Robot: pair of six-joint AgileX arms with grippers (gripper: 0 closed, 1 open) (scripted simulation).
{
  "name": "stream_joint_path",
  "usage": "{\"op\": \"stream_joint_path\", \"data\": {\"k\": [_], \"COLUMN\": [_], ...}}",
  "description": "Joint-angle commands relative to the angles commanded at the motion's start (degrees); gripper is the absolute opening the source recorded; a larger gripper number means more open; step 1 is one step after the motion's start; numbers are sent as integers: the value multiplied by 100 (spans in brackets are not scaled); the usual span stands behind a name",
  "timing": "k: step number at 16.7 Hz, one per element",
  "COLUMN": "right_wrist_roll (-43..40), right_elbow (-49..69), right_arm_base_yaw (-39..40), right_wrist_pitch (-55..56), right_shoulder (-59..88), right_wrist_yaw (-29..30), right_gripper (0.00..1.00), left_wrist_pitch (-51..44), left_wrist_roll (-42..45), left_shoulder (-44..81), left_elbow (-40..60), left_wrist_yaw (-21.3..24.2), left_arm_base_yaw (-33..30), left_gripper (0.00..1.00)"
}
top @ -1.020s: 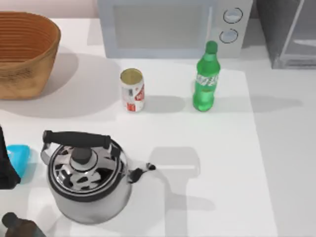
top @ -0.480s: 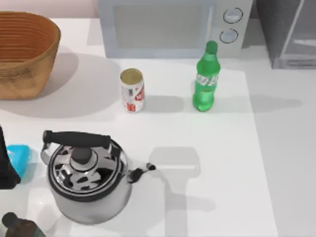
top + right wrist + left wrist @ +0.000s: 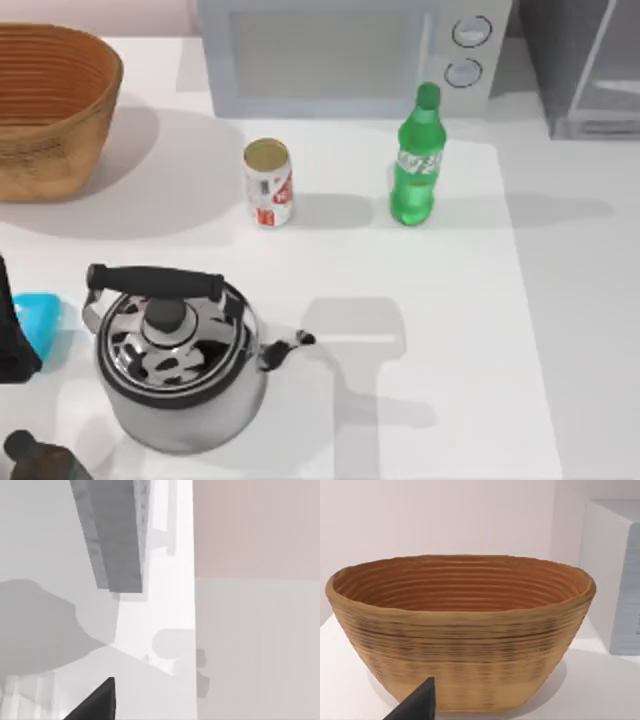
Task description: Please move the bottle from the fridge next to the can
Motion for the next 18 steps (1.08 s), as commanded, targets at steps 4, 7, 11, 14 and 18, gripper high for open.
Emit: {"op": "stream_joint_path", "data": {"k": [4,7,11,14,18], "right_wrist_roll": [1312,2903,5290,6603,7527], "right_elbow": [0,-20,-69,-113,-155], "right_arm_base_yaw": [861,1744,3039,3917,4666], "right_wrist_pitch": [1149,2415,4232,5410,6289], "right_shoulder": [44,75,108,116,114], "right_wrist_yaw": [193,406,721,941,1136], "right_gripper": [100,100,100,100,100], "left_wrist_pitch": [0,0,0,0,0], "left_wrist_roll": [0,0,0,0,0], "left_shoulder": [0,0,0,0,0], "left_elbow": [0,0,0,0,0], "left_wrist_yaw": [0,0,0,0,0], "left_arm_base_yaw": [0,0,0,0,0], "left_gripper": [100,100,100,100,100]}}
